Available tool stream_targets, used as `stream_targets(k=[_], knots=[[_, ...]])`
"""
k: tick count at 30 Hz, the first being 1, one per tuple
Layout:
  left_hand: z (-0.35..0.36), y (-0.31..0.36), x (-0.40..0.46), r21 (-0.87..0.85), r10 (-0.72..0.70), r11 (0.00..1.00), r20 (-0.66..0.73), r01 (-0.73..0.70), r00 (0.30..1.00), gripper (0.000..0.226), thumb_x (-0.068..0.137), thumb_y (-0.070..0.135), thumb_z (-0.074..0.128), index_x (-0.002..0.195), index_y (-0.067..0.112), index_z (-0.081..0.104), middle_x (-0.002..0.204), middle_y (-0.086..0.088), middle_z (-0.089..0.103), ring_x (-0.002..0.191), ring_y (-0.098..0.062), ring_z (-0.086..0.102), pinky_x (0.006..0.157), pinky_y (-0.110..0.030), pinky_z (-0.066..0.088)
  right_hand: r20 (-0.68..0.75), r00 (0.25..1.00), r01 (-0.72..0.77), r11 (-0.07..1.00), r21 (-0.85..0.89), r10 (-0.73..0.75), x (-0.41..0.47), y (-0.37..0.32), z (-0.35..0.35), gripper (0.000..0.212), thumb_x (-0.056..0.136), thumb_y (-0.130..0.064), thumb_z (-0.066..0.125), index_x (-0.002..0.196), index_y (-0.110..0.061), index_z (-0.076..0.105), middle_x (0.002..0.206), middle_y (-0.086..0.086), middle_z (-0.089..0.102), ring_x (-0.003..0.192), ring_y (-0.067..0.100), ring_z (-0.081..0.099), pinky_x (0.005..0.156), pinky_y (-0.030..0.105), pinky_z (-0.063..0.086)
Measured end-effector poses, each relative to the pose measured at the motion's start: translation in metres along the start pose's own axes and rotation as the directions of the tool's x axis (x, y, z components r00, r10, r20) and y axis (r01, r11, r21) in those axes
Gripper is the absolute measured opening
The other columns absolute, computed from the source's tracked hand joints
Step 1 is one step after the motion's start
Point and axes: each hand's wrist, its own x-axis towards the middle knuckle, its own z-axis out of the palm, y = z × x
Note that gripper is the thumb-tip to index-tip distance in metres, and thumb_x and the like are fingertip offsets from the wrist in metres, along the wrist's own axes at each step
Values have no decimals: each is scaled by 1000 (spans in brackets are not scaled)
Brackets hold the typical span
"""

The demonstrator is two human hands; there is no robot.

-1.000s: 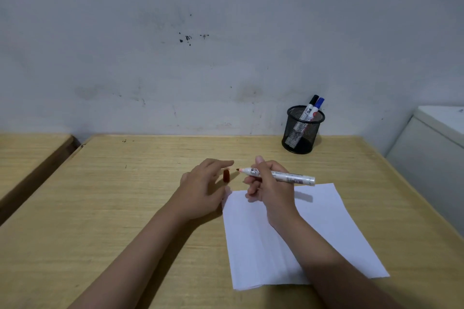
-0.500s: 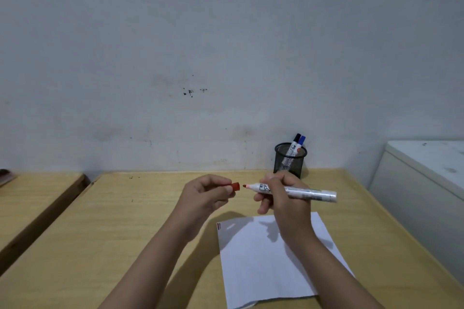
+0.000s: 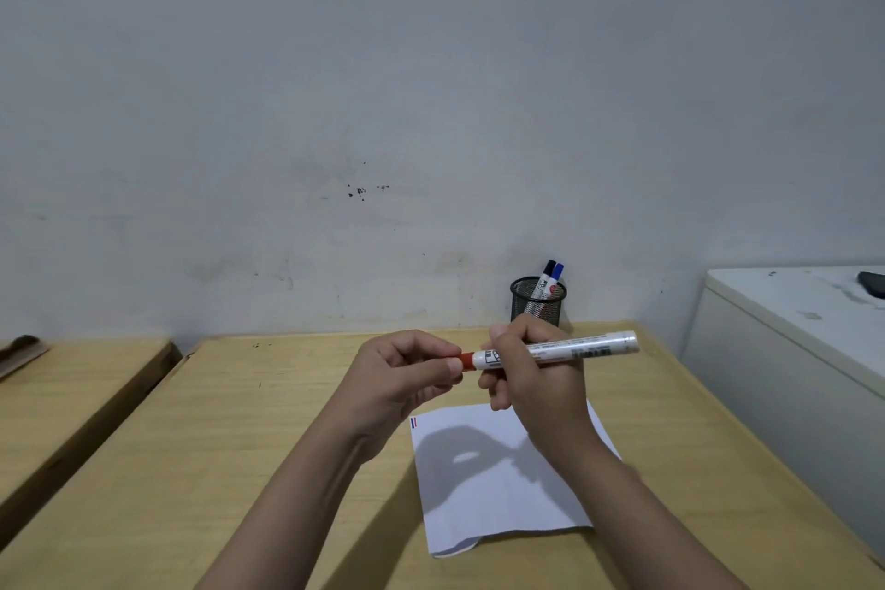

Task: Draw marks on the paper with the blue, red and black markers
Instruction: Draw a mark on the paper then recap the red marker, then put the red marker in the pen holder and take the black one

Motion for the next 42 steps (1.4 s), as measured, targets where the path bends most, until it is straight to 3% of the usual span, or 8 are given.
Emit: stream_targets(k=[7,13,17,20,23,29,36,42], knots=[[10,5,-8,21,96,995,-39,-95,995,10,59,1,72,64,10,73,62,-5,69,62,-15,65,66,-21,54,-3,1000,-21,993,113,21,-2,-5,-1,29,79,-20,59,53,-11,50,41,1,53,31,11,45,34,24,40],[5,0,0,162,178,977,-241,-141,954,14,70,-5,73,69,8,72,63,0,70,63,-11,63,65,-20,51,217,872,-422,898,-124,439,-3,-4,-7,55,67,-58,65,70,-3,62,53,10,64,32,15,47,39,25,45],[7,-9,9,367,277,917,-302,-157,912,9,69,-1,75,70,8,71,70,-7,75,69,-20,70,63,-24,53,227,974,84,895,-438,20,-4,6,-16,22,74,-25,78,69,-9,64,58,-3,62,46,6,51,51,19,42],[11,-13,18,392,273,908,-287,-148,918,9,69,1,75,71,9,72,76,-16,75,82,-37,69,73,-41,56,357,902,420,691,-588,-245,12,16,-26,19,71,-23,75,83,-12,66,77,-2,65,73,6,58,66,12,44],[17,-16,31,378,274,911,-263,-163,925,8,69,2,76,71,8,71,77,-20,73,79,-39,67,75,-43,55,400,861,503,630,-591,-313,29,26,-37,15,75,-17,73,87,-10,66,79,2,66,75,8,59,69,16,47],[30,-26,73,333,292,919,-221,-210,930,12,71,3,76,80,7,70,75,-14,72,68,-13,65,63,-14,52,498,781,624,434,-650,-378,68,37,-60,22,79,-13,67,100,-12,65,85,1,68,78,13,60,71,22,47],[43,-69,160,525,391,828,-289,-197,874,23,73,24,74,94,17,68,94,3,71,89,-8,65,78,-16,48,-171,900,277,829,-486,-401,152,33,-99,34,78,-2,70,99,-29,66,80,-4,67,61,4,63,64,15,52],[51,-104,215,721,423,665,-152,-192,893,42,74,38,70,110,16,64,116,-1,64,110,-17,56,99,-37,42,-347,874,140,859,-492,-341,202,67,-121,28,75,-6,72,93,-22,59,72,-1,64,56,-1,63,56,12,49]])
